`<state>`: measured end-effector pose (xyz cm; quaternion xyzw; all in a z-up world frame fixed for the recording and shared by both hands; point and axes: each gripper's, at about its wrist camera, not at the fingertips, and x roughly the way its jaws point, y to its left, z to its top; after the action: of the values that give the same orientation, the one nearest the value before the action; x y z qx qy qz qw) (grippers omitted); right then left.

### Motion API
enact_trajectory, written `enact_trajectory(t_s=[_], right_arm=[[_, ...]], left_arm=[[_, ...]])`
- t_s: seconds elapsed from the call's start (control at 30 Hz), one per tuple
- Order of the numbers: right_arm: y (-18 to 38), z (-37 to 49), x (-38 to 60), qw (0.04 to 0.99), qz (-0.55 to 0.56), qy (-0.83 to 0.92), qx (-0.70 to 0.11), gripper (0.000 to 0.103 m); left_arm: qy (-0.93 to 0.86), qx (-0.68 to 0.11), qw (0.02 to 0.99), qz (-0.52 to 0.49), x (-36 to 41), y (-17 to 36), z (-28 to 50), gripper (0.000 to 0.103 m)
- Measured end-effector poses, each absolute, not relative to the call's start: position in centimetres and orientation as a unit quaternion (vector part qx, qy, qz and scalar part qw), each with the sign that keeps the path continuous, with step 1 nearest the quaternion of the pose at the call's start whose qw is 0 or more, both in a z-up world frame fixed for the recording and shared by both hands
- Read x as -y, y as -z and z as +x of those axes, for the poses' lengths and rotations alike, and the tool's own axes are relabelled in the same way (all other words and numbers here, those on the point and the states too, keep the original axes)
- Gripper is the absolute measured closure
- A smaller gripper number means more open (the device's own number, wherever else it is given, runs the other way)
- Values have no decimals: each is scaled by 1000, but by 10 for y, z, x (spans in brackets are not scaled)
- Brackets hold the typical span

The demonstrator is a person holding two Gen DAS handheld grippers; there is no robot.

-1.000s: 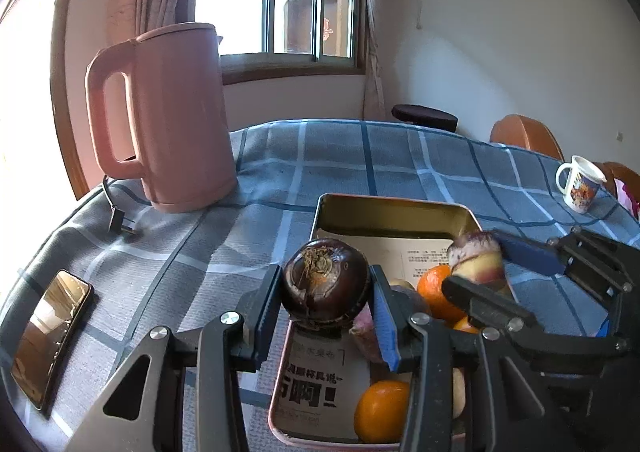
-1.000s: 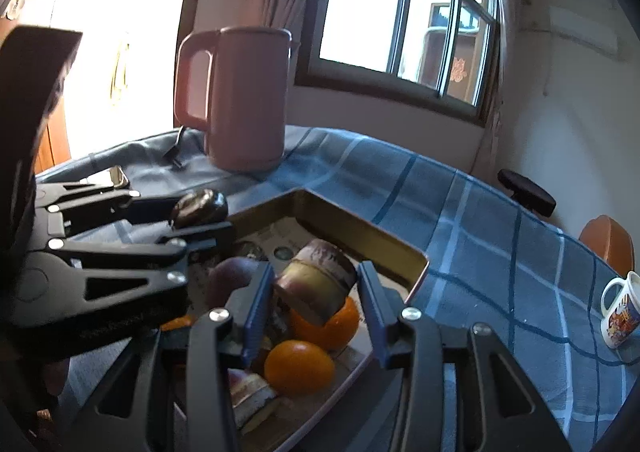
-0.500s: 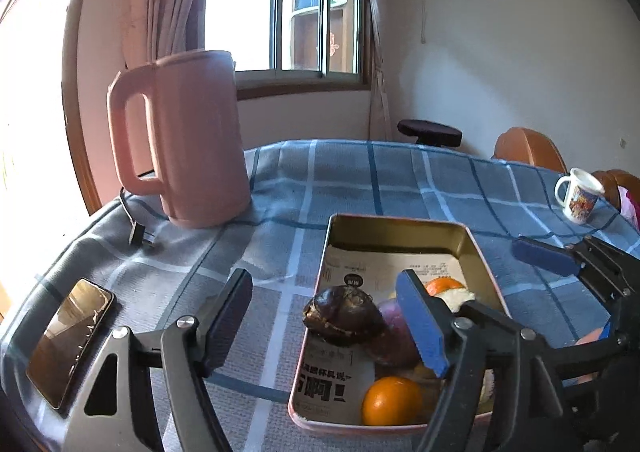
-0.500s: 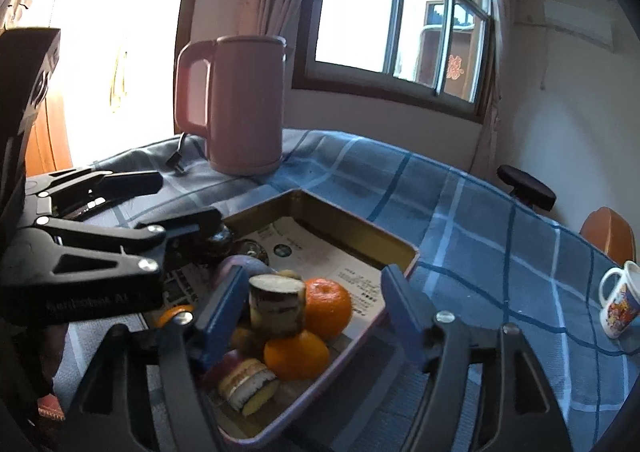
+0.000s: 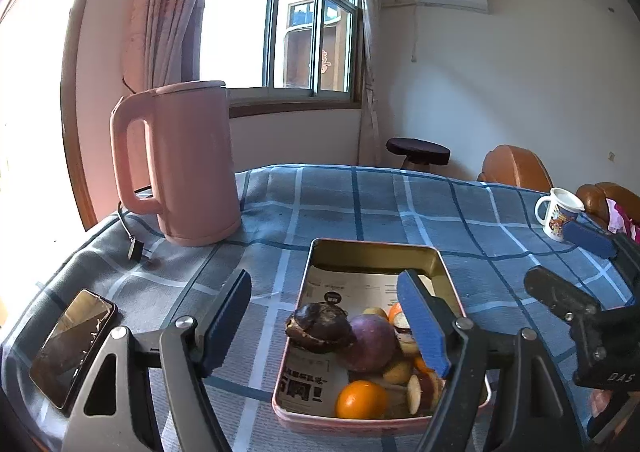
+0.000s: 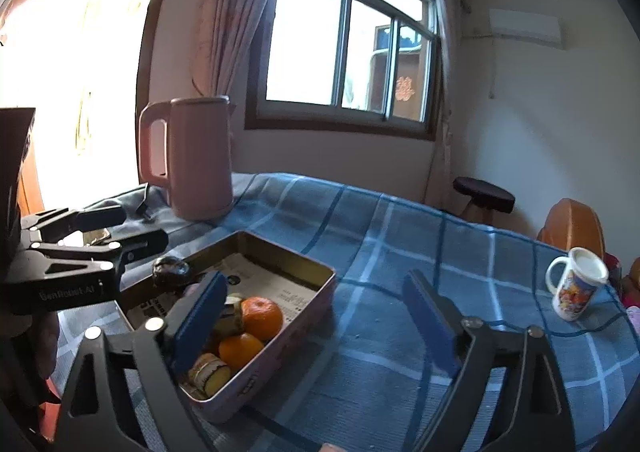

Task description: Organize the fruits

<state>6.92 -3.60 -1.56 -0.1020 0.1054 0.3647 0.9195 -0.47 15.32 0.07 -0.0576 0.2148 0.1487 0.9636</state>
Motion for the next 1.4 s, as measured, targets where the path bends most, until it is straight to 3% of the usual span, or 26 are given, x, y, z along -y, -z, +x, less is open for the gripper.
enact_trajectory(t_s=[1.4], right_arm=[[14,59,62,932,-77,-343,-86,0]], left_arm=[[-133,-216,966,-51,-142,0,-6,26]])
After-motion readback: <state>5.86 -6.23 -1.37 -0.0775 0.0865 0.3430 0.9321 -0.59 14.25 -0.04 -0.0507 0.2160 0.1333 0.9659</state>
